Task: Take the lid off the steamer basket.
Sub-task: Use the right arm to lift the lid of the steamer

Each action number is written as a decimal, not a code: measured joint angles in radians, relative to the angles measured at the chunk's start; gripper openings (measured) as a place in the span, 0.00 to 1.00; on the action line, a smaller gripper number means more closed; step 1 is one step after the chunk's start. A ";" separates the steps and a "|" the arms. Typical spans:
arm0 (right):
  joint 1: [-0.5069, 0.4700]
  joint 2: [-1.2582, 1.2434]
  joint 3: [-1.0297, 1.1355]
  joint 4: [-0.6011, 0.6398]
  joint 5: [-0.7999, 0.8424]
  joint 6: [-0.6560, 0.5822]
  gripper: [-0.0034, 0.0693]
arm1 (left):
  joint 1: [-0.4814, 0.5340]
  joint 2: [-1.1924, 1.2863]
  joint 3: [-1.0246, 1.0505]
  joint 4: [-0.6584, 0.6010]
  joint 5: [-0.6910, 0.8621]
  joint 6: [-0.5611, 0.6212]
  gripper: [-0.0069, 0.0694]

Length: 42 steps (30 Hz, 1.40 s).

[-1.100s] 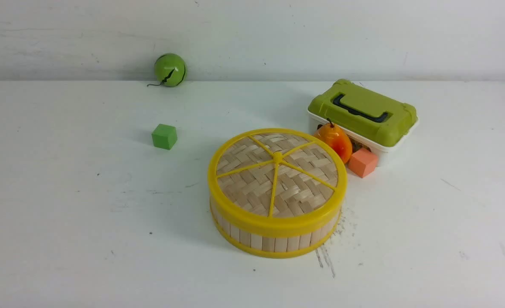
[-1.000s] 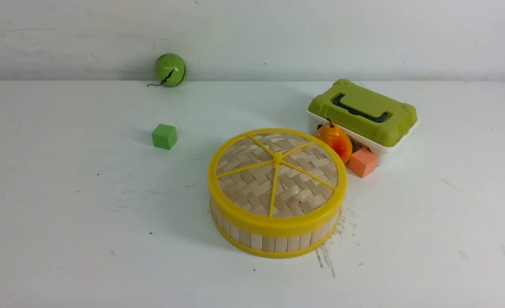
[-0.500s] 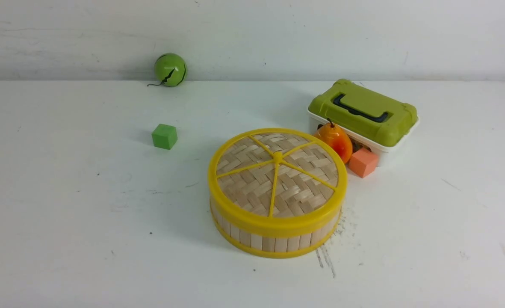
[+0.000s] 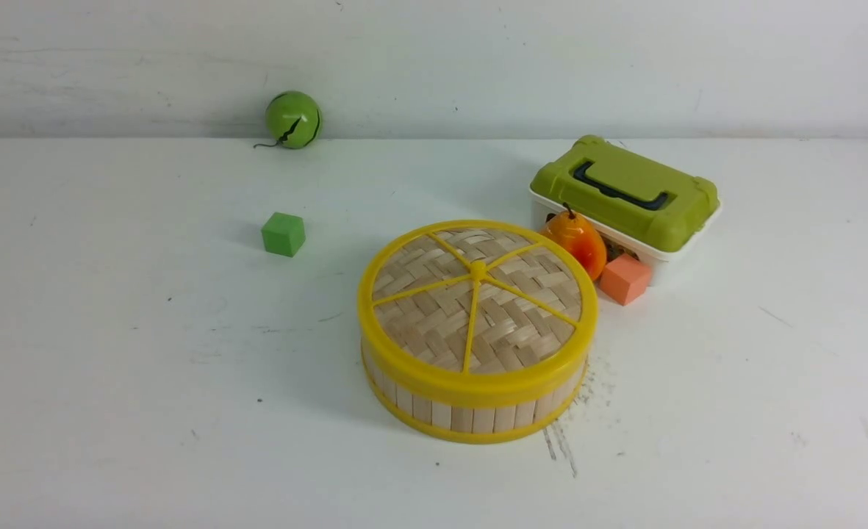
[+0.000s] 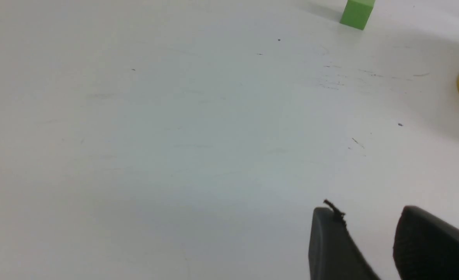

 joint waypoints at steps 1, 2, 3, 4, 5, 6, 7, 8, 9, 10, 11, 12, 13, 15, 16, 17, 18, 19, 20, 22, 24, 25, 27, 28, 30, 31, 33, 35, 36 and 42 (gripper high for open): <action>0.000 0.000 0.000 -0.001 0.000 0.000 0.20 | 0.000 0.000 0.000 0.000 0.000 0.000 0.40; 0.000 0.000 0.000 -0.004 0.000 0.000 0.21 | 0.000 0.000 0.000 0.000 0.000 0.000 0.40; 0.000 0.000 0.000 -0.004 0.000 0.000 0.21 | 0.000 0.000 0.000 0.000 0.000 0.000 0.40; 0.000 0.000 0.000 -0.005 0.000 0.000 0.21 | 0.000 0.000 0.000 0.000 0.000 0.000 0.40; 0.000 0.000 0.000 -0.006 0.000 0.000 0.22 | 0.000 0.000 0.000 0.000 0.000 0.000 0.40; 0.000 0.000 0.000 -0.007 0.000 0.000 0.22 | 0.000 0.000 0.000 0.000 0.000 0.000 0.40; 0.000 0.000 0.000 -0.007 0.000 0.000 0.22 | 0.000 0.000 0.000 0.000 0.000 0.000 0.40; 0.000 0.000 0.000 -0.007 0.000 0.000 0.22 | 0.000 0.000 0.000 0.000 0.000 0.000 0.40; 0.000 0.000 0.000 -0.007 0.000 0.000 0.22 | 0.000 0.000 0.000 0.000 0.000 0.000 0.40; 0.000 0.000 0.000 -0.007 0.000 0.000 0.22 | 0.000 0.000 0.000 0.000 0.000 0.000 0.40; 0.000 0.000 0.000 -0.007 0.000 0.000 0.22 | 0.000 0.000 0.000 0.000 0.000 0.000 0.40; 0.000 0.000 0.000 -0.007 0.000 0.000 0.22 | 0.000 0.000 0.000 0.000 0.000 0.000 0.40; 0.000 0.000 0.000 -0.007 0.000 0.000 0.23 | 0.000 0.000 0.000 0.000 0.000 0.000 0.40; 0.000 0.000 0.000 -0.007 0.000 0.000 0.23 | 0.000 0.000 0.000 0.000 0.000 0.000 0.40; 0.000 0.000 0.000 -0.007 0.000 0.000 0.23 | 0.000 0.000 0.000 0.000 0.000 0.000 0.40; 0.000 0.000 0.000 -0.007 0.000 0.000 0.23 | 0.000 0.000 0.000 0.000 0.000 0.000 0.40; 0.000 0.000 0.000 -0.007 0.000 0.000 0.23 | 0.000 0.000 0.000 0.000 0.000 0.000 0.40; 0.000 0.000 0.000 -0.007 0.000 0.000 0.23 | 0.000 0.000 0.000 0.000 0.000 0.000 0.40; 0.000 0.000 0.000 -0.007 0.000 0.000 0.24 | 0.000 0.000 0.000 0.000 0.000 0.000 0.40; 0.000 0.000 0.000 -0.007 0.000 0.000 0.24 | 0.000 0.000 0.000 0.000 0.000 0.000 0.40; 0.000 0.000 0.000 -0.007 0.000 0.000 0.25 | 0.000 0.000 0.000 0.000 0.000 0.000 0.40; 0.000 0.000 0.000 -0.007 0.000 0.000 0.25 | 0.000 0.000 0.000 0.000 0.000 0.000 0.40; 0.000 0.000 0.000 -0.007 0.000 0.000 0.25 | 0.000 0.000 0.000 0.000 0.000 0.000 0.40; 0.000 0.000 0.000 -0.007 0.000 0.000 0.25 | 0.000 0.000 0.000 0.000 0.000 0.000 0.40; 0.000 0.000 0.000 -0.003 0.000 0.000 0.25 | 0.000 0.000 0.000 0.000 0.000 0.000 0.40; 0.000 0.000 0.000 0.007 0.000 0.000 0.26 | 0.000 0.000 0.000 0.000 0.000 0.000 0.40; 0.000 0.000 0.000 0.037 0.000 0.005 0.26 | 0.000 0.000 0.000 0.000 0.000 0.000 0.40; 0.000 0.000 0.000 0.181 0.000 0.068 0.26 | 0.000 0.000 0.000 0.000 0.000 0.000 0.40; 0.000 0.000 0.000 0.264 0.000 0.114 0.26 | 0.000 0.000 0.000 0.000 0.000 0.000 0.40; 0.000 0.000 0.009 0.712 0.012 0.378 0.28 | 0.000 0.000 0.000 0.000 0.000 0.000 0.40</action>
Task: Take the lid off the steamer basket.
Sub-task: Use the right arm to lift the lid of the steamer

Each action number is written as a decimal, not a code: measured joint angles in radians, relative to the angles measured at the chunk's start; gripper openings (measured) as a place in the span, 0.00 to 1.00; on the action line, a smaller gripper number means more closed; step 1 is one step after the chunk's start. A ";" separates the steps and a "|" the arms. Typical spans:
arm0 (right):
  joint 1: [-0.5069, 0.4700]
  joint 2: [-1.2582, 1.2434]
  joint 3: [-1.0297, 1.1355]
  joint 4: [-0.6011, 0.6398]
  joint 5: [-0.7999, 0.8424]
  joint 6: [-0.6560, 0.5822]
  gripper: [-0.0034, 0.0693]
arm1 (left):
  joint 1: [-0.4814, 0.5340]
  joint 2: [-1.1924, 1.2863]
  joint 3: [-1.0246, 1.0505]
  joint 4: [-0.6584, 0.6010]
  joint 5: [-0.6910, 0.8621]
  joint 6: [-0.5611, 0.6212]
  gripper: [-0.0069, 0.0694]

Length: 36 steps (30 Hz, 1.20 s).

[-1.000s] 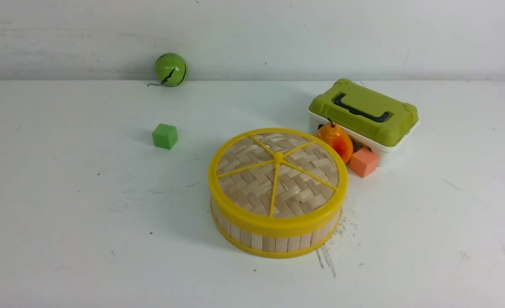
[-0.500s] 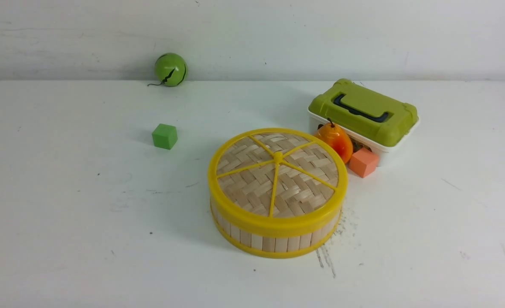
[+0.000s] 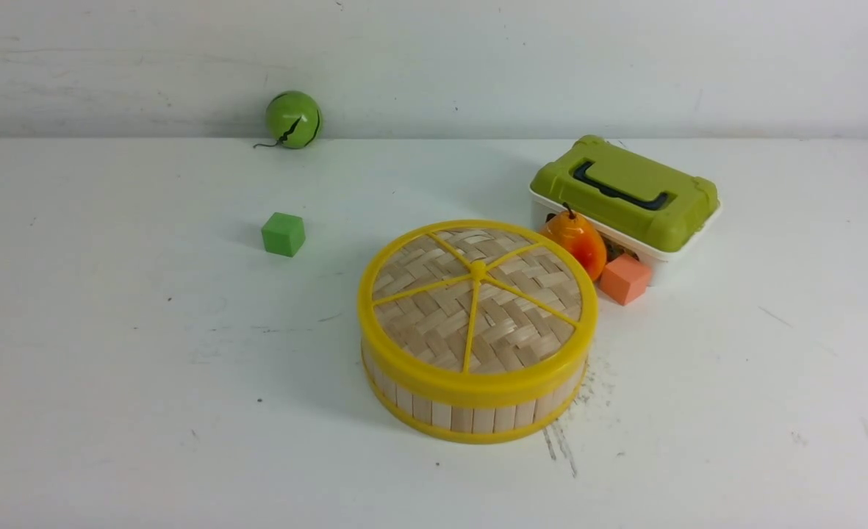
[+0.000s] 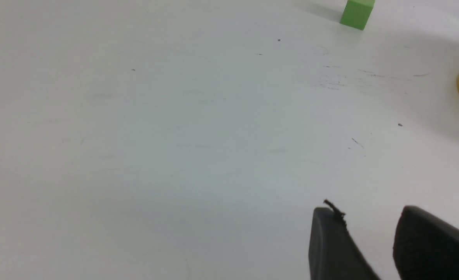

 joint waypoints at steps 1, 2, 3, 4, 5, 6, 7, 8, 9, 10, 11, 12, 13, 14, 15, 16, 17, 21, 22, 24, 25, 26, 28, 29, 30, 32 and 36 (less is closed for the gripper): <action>0.000 0.000 0.000 0.016 -0.001 0.009 0.28 | 0.000 0.000 0.000 0.000 0.000 0.000 0.40; 0.000 0.000 0.000 0.020 -0.001 0.006 0.28 | 0.000 0.000 0.000 0.000 0.000 0.000 0.40; 0.000 0.000 0.000 0.010 -0.001 -0.004 0.28 | 0.000 0.000 0.000 0.000 0.000 0.000 0.40; 0.000 0.000 0.000 -0.010 -0.001 -0.022 0.29 | 0.000 0.000 0.000 0.000 0.000 0.000 0.40; 0.000 0.000 0.000 -0.028 -0.001 -0.036 0.29 | 0.000 0.000 0.000 0.000 0.000 0.000 0.40; 0.000 0.000 0.000 -0.038 -0.001 -0.044 0.29 | 0.000 0.000 0.000 0.000 0.000 0.000 0.40; 0.000 0.000 0.000 -0.050 -0.001 -0.048 0.29 | 0.000 0.000 0.000 0.000 0.000 0.000 0.40; -0.001 0.000 0.000 -0.054 -0.001 -0.050 0.29 | 0.000 0.000 0.000 0.000 0.000 0.000 0.40; -0.001 0.000 0.000 -0.055 -0.001 -0.053 0.29 | 0.000 0.000 0.000 0.000 0.000 0.000 0.40; -0.001 0.000 0.000 -0.059 -0.004 -0.061 0.30 | 0.000 0.000 0.000 0.000 0.000 0.000 0.40; -0.001 0.000 0.000 -0.064 -0.019 -0.077 0.30 | 0.000 0.000 0.000 0.000 0.000 0.000 0.40; -0.001 0.000 0.000 -0.066 -0.045 -0.090 0.30 | 0.000 0.000 0.000 0.000 0.000 0.000 0.40; -0.001 0.000 0.000 -0.066 -0.080 -0.107 0.30 | 0.000 0.000 0.000 0.000 0.000 0.000 0.40; -0.001 0.000 0.000 -0.066 -0.117 -0.123 0.30 | 0.000 0.000 0.000 0.000 0.000 0.000 0.40; -0.001 0.000 -0.005 -0.070 -0.145 -0.134 0.29 | 0.000 0.000 0.000 0.000 0.000 0.000 0.40; -0.001 0.000 -0.017 -0.074 -0.160 -0.147 0.28 | 0.000 0.000 0.000 0.000 0.000 0.000 0.40; -0.001 0.005 -0.033 -0.076 -0.162 -0.157 0.26 | 0.000 0.000 0.000 0.000 0.000 0.000 0.40; -0.001 0.091 -0.143 -0.116 -0.126 -0.245 0.14 | 0.000 0.000 0.000 0.000 0.000 0.000 0.40; -0.001 0.173 -0.222 -0.160 -0.068 -0.336 0.07 | 0.000 0.000 0.000 0.000 0.000 0.000 0.40; -0.001 0.301 -0.382 -0.238 0.072 -0.486 0.02 | 0.000 0.000 0.000 0.000 0.000 0.000 0.40; -0.001 0.370 -0.465 -0.270 0.150 -0.566 0.02 | 0.000 0.000 0.000 0.000 0.000 0.000 0.40; -0.001 0.442 -0.534 -0.293 0.216 -0.646 0.02 | 0.000 0.000 0.000 0.000 0.000 0.000 0.40; -0.001 0.556 -0.691 -0.331 0.367 -0.765 0.02 | 0.000 0.000 0.000 0.000 0.000 0.000 0.40; -0.001 0.625 -0.776 -0.344 0.446 -0.832 0.02 | 0.000 0.000 0.000 0.000 0.000 0.000 0.40; -0.001 0.704 -0.856 -0.351 0.532 -0.901 0.02 | 0.000 0.000 0.000 0.000 0.000 0.000 0.40; -0.001 0.823 -1.000 -0.354 0.637 -0.974 0.02 | 0.000 0.000 0.000 0.000 0.000 0.000 0.40; -0.001 0.994 -1.206 -0.340 0.733 -1.014 0.02 | 0.000 0.000 0.000 0.000 0.000 0.000 0.40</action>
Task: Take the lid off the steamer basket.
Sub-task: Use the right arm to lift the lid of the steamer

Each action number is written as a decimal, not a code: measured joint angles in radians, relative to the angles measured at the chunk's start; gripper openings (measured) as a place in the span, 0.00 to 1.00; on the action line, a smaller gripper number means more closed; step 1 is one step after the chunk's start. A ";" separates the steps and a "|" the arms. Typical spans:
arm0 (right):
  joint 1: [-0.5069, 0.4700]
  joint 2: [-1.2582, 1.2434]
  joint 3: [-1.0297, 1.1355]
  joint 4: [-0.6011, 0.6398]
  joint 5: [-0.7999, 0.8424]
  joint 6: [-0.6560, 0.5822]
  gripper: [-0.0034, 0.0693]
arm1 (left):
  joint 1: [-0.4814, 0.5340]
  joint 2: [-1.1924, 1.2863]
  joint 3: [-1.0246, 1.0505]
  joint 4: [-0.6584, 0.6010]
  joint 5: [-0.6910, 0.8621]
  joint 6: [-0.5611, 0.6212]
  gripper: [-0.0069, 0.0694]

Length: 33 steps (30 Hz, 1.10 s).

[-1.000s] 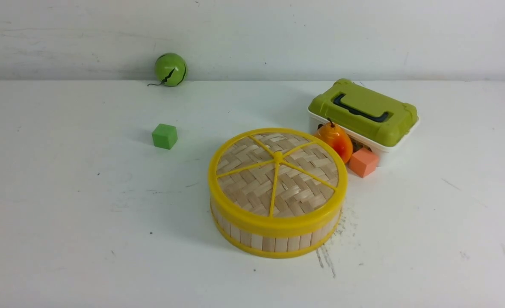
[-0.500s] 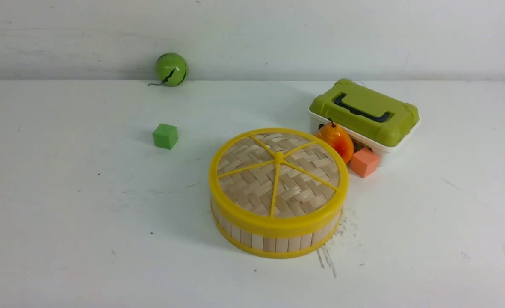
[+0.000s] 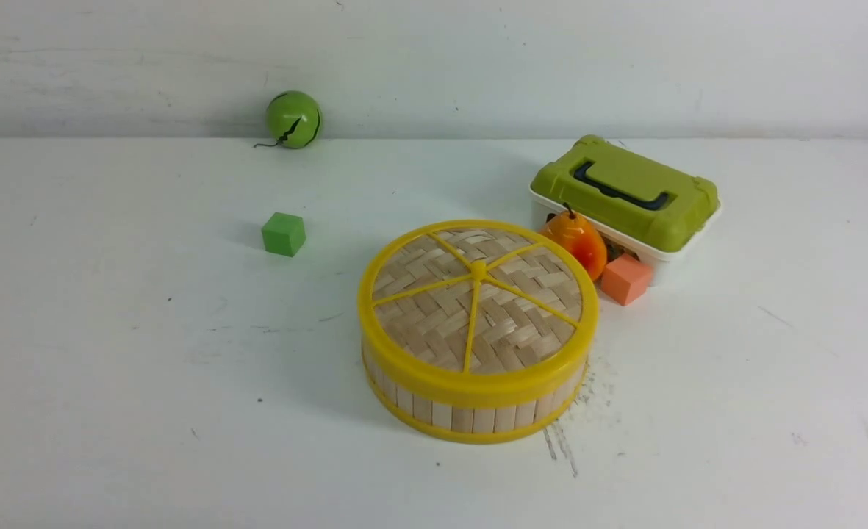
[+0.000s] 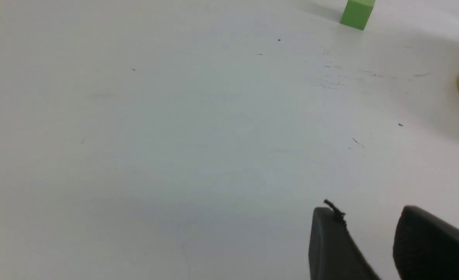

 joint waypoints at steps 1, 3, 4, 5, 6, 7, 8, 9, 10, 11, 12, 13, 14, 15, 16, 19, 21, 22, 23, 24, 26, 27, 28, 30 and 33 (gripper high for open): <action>0.002 0.054 -0.058 0.010 0.022 -0.002 0.02 | 0.000 0.000 0.000 0.000 0.000 0.000 0.40; 0.022 0.138 -0.146 0.015 0.059 -0.003 0.03 | 0.000 0.000 0.000 0.000 0.000 0.000 0.40; 0.033 0.163 -0.172 0.015 0.069 -0.003 0.03 | 0.000 0.000 0.000 0.000 0.000 0.000 0.40; 0.045 0.188 -0.197 0.013 0.081 -0.001 0.03 | 0.000 0.000 0.000 0.000 0.000 0.000 0.40; 0.082 0.244 -0.247 0.003 0.098 0.009 0.03 | 0.000 0.000 0.000 0.000 0.000 0.000 0.40; 0.094 0.260 -0.264 -0.003 0.102 0.014 0.03 | 0.000 0.000 0.000 0.000 0.000 0.000 0.40; 0.159 0.331 -0.349 -0.041 0.113 0.040 0.03 | 0.000 0.000 0.000 0.000 0.000 0.000 0.40; 0.166 0.339 -0.349 -0.041 0.113 0.044 0.03 | 0.000 0.000 0.000 0.000 0.000 0.000 0.40; 0.232 0.404 -0.426 -0.093 0.113 0.071 0.04 | 0.000 0.000 0.000 0.000 0.000 0.000 0.40; 0.273 0.443 -0.459 -0.120 0.113 0.090 0.04 | 0.000 0.000 0.000 0.000 0.000 0.000 0.40; 0.297 0.466 -0.490 -0.146 0.113 0.101 0.04 | 0.000 0.000 0.000 0.000 0.000 0.000 0.40; 0.349 0.519 -0.534 -0.184 0.114 0.127 0.04 | 0.000 0.000 0.000 0.000 0.000 0.000 0.40; 0.376 0.549 -0.570 -0.207 0.114 0.140 0.04 | 0.000 0.000 0.000 0.000 0.000 0.000 0.40; 0.406 0.586 -0.604 -0.231 0.115 0.156 0.04 | 0.000 0.000 0.000 0.000 0.000 0.000 0.40; 0.432 0.624 -0.637 -0.252 0.115 0.174 0.04 | 0.000 0.000 0.000 0.000 0.000 0.000 0.40; 0.485 0.731 -0.722 -0.286 0.115 0.224 0.06 | 0.000 0.000 0.000 0.000 0.000 0.000 0.40; 0.502 0.778 -0.756 -0.290 0.115 0.240 0.07 | 0.000 0.000 0.000 0.000 0.000 0.000 0.40; 0.522 0.849 -0.798 -0.294 0.115 0.262 0.11 | 0.000 0.000 0.000 0.000 0.000 0.000 0.40; 0.532 0.887 -0.823 -0.294 0.115 0.275 0.14 | 0.000 0.000 0.000 0.000 0.000 0.000 0.40; 0.532 0.887 -0.828 -0.294 0.114 0.275 0.14 | 0.000 0.000 0.000 0.000 0.000 0.000 0.40; 0.549 0.959 -0.869 -0.294 0.114 0.300 0.22 | 0.000 0.000 0.000 0.000 0.000 0.000 0.40; 0.557 1.011 -0.906 -0.294 0.112 0.313 0.31 | 0.000 0.000 0.000 0.000 0.000 0.000 0.40; 0.558 1.023 -0.910 -0.294 0.111 0.315 0.33 | 0.000 0.000 0.000 0.000 0.000 0.000 0.40; 0.560 1.093 -0.953 -0.290 0.110 0.321 0.48 | 0.000 0.000 0.000 0.000 0.000 0.000 0.40; 0.560 1.153 -0.971 -0.293 0.106 0.346 0.59 | 0.000 0.000 0.000 0.000 0.000 0.000 0.40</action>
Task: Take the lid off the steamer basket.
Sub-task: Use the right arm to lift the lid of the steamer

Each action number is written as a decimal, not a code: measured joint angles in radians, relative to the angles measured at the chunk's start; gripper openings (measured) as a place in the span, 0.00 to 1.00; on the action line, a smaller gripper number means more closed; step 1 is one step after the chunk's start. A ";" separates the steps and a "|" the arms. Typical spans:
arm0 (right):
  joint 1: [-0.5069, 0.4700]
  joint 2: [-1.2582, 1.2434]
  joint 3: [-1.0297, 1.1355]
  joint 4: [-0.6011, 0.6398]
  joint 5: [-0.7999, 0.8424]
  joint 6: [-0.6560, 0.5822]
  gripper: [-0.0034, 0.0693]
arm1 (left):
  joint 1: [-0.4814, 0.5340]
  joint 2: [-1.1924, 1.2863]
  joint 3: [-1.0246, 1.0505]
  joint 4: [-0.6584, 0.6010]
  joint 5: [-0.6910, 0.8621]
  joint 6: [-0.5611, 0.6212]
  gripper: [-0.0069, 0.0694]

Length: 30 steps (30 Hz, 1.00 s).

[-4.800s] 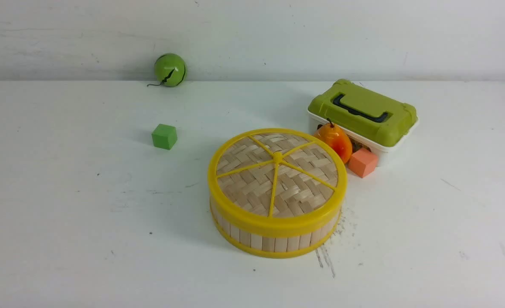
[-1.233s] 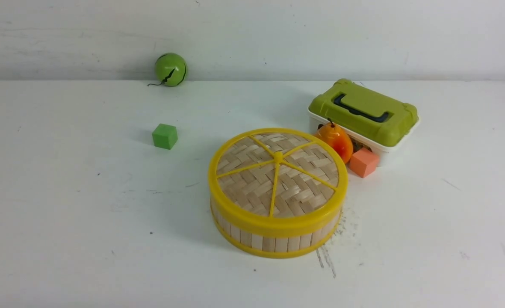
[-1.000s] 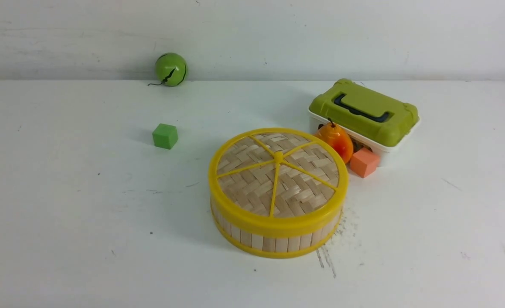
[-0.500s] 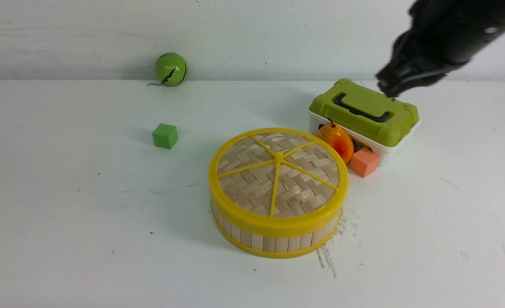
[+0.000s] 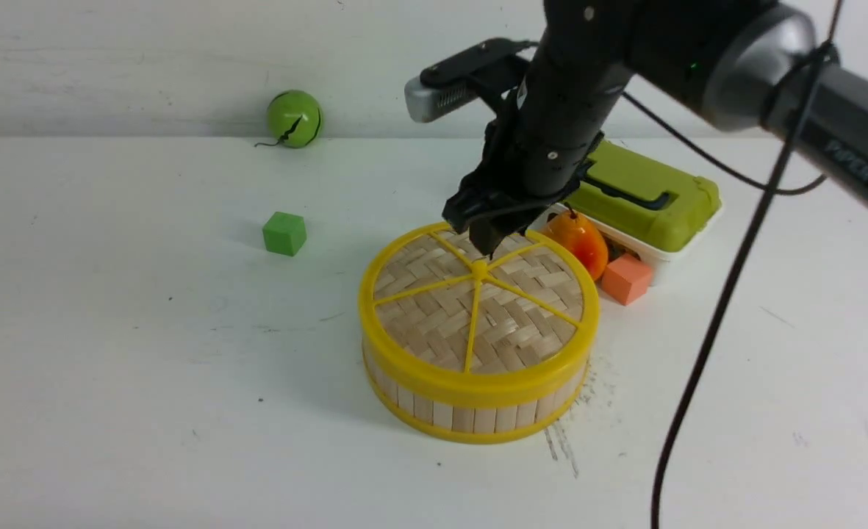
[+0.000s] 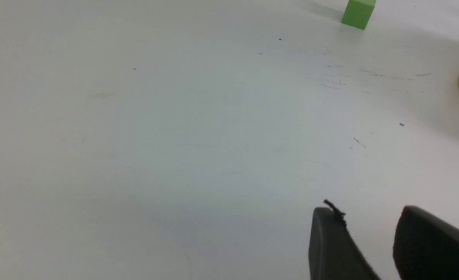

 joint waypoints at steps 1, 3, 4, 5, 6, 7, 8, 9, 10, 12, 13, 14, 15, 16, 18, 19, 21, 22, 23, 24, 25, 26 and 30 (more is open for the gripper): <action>-0.001 0.018 -0.001 0.000 -0.009 0.012 0.61 | 0.000 0.000 0.000 0.000 0.000 0.000 0.40; -0.001 0.044 -0.002 0.000 -0.034 0.025 0.63 | 0.000 0.000 0.000 0.000 0.000 0.000 0.40; -0.001 0.056 -0.002 0.000 -0.048 0.031 0.63 | 0.000 0.000 0.000 0.000 0.000 0.000 0.40; -0.001 0.068 -0.002 0.000 -0.059 0.035 0.63 | 0.000 0.000 0.000 0.000 0.000 0.000 0.40; -0.001 0.070 -0.002 0.000 -0.059 0.036 0.63 | 0.000 0.000 0.000 0.000 0.000 0.000 0.40; -0.001 0.084 -0.002 -0.001 -0.078 0.041 0.62 | 0.000 0.000 0.000 0.000 0.000 0.000 0.40; -0.001 0.091 -0.003 -0.001 -0.089 0.046 0.61 | 0.000 0.000 0.000 0.000 0.000 0.000 0.40; -0.001 0.092 -0.003 -0.001 -0.091 0.046 0.61 | 0.000 0.000 0.000 0.000 0.000 0.000 0.40; -0.001 0.102 -0.004 -0.001 -0.101 0.051 0.59 | 0.000 0.000 0.000 0.000 0.000 0.000 0.40; -0.001 0.103 -0.006 -0.002 -0.101 0.051 0.56 | 0.000 0.000 0.000 0.000 0.000 0.000 0.40; -0.001 0.103 -0.007 -0.002 -0.101 0.051 0.54 | 0.000 0.000 0.000 0.000 0.000 0.000 0.40; -0.001 0.103 -0.007 -0.002 -0.100 0.051 0.52 | 0.000 0.000 0.000 0.000 0.000 0.000 0.40; -0.001 0.103 -0.007 -0.002 -0.096 0.051 0.49 | 0.000 0.000 0.000 0.000 0.000 0.000 0.40; -0.001 0.103 -0.007 -0.002 -0.092 0.051 0.46 | 0.000 0.000 0.000 0.000 0.000 0.000 0.40; -0.001 0.103 -0.007 -0.002 -0.079 0.051 0.41 | 0.000 0.000 0.000 0.000 0.000 0.000 0.40; -0.001 0.103 -0.007 -0.002 -0.076 0.051 0.38 | 0.000 0.000 0.000 0.000 0.000 0.000 0.40; -0.001 0.103 -0.007 -0.001 -0.073 0.051 0.34 | 0.000 0.000 0.000 0.000 0.000 0.000 0.40; -0.001 0.103 -0.008 0.000 -0.073 0.052 0.30 | 0.000 0.000 0.000 0.000 0.000 0.000 0.40; -0.001 0.103 -0.009 0.000 -0.073 0.052 0.26 | 0.000 0.000 0.000 0.000 0.000 0.000 0.40; -0.001 0.102 -0.009 0.000 -0.073 0.053 0.23 | 0.000 0.000 0.000 0.000 0.000 0.000 0.40; -0.001 0.102 -0.010 0.001 -0.073 0.053 0.21 | 0.000 0.000 0.000 0.000 0.000 0.000 0.40; -0.001 0.101 -0.010 0.001 -0.073 0.054 0.20 | 0.000 0.000 0.000 0.000 0.000 0.000 0.40; -0.001 0.087 -0.014 0.000 -0.064 0.054 0.20 | 0.000 0.000 0.000 0.000 0.000 0.000 0.40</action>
